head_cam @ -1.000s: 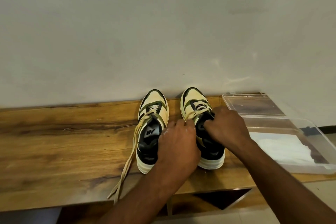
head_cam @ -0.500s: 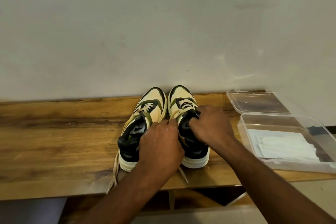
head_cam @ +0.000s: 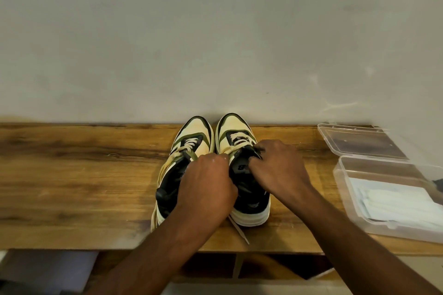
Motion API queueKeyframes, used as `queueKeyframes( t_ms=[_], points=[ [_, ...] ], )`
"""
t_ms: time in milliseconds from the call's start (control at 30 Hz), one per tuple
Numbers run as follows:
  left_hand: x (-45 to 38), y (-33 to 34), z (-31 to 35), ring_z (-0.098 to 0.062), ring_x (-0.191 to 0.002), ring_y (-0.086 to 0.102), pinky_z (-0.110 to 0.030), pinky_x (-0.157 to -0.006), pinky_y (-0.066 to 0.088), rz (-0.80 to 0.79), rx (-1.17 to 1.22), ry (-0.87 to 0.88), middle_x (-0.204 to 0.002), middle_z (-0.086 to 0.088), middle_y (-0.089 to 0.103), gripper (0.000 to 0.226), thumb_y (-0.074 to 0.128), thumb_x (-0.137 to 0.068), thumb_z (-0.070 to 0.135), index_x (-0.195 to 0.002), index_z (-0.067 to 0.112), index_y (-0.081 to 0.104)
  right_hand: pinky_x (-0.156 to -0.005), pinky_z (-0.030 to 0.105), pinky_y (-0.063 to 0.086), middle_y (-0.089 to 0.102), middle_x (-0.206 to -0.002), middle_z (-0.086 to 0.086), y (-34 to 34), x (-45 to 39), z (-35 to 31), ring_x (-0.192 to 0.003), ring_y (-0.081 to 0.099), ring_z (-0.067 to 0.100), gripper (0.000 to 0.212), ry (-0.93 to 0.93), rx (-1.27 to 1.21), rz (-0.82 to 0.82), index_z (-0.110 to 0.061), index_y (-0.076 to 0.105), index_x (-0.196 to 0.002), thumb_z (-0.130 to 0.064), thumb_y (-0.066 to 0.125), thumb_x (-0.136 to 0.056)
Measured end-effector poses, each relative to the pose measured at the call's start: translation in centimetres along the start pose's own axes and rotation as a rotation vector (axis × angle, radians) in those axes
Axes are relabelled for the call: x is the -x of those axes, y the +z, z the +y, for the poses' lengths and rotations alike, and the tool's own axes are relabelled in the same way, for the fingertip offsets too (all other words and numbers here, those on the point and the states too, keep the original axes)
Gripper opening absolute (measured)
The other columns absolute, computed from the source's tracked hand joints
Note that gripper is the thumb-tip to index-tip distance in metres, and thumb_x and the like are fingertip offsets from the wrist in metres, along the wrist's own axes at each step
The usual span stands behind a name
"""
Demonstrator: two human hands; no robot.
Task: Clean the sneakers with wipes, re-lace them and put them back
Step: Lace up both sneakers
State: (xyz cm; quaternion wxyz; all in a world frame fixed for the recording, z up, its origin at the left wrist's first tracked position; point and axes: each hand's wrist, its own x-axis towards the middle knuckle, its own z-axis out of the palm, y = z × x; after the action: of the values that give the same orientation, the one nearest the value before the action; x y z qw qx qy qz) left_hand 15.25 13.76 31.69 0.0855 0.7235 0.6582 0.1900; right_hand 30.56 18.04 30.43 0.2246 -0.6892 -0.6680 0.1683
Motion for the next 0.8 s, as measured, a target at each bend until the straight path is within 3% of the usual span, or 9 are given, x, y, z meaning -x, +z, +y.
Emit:
queueKeyframes(
  t_ms=[67, 233, 367, 567, 800],
  points=[
    [-0.2, 0.0, 0.1, -0.016, -0.087, 0.065, -0.028, -0.081, 0.054, 0.008, 0.035, 0.007, -0.098, 0.002, 0.07, 0.019, 0.061, -0.095, 0.018, -0.11, 0.022, 0.072, -0.061, 0.032, 0.058, 0.073, -0.089, -0.001, -0.6, 0.3, 0.2, -0.074, 0.065, 0.016, 0.033, 0.002, 0.021, 0.006, -0.021, 0.075, -0.107, -0.036, 0.059, -0.082],
    [-0.6, 0.1, 0.2, -0.021, -0.1, 0.066, -0.028, -0.08, 0.046, 0.094, 0.068, 0.009, -0.11, -0.002, 0.069, 0.03, 0.065, -0.097, 0.019, -0.126, 0.017, 0.06, -0.068, 0.032, 0.06, 0.076, -0.097, -0.004, -1.2, 0.8, 0.0, -0.082, 0.07, 0.019, 0.037, -0.092, 0.138, 0.12, -0.026, 0.075, -0.115, -0.042, 0.07, -0.083],
    [-1.1, 0.1, 0.2, -0.024, -0.095, 0.067, -0.03, -0.074, 0.049, 0.032, 0.022, -0.021, -0.105, -0.006, 0.07, 0.019, 0.064, -0.097, 0.013, -0.115, 0.015, 0.066, -0.079, 0.031, 0.059, 0.076, -0.115, -0.009, -1.0, 0.0, -0.4, -0.098, 0.072, 0.014, 0.044, -0.266, 0.079, 0.172, -0.033, 0.073, -0.125, -0.032, 0.077, -0.081],
    [-2.1, 0.1, 1.0, -0.024, -0.093, 0.069, -0.03, -0.071, 0.047, 0.024, -0.057, -0.02, -0.102, -0.006, 0.071, 0.016, 0.063, -0.099, 0.014, -0.112, 0.014, 0.071, -0.081, 0.033, 0.058, 0.077, -0.106, -0.01, -1.5, -0.9, -0.1, -0.096, 0.07, 0.013, 0.031, -0.384, 0.07, 0.09, -0.03, 0.08, -0.108, -0.016, 0.075, -0.081],
    [-2.7, 0.4, 0.5, -0.023, -0.101, 0.066, -0.032, -0.075, 0.045, 0.074, -0.062, 0.016, -0.11, -0.002, 0.068, 0.021, 0.061, -0.1, 0.026, -0.119, 0.019, 0.068, -0.074, 0.027, 0.06, 0.075, -0.092, -0.018, -1.9, -1.7, 1.5, -0.084, 0.069, -0.002, 0.013, -0.419, -0.123, 0.095, -0.028, 0.078, -0.1, -0.022, 0.079, -0.089]
  ],
)
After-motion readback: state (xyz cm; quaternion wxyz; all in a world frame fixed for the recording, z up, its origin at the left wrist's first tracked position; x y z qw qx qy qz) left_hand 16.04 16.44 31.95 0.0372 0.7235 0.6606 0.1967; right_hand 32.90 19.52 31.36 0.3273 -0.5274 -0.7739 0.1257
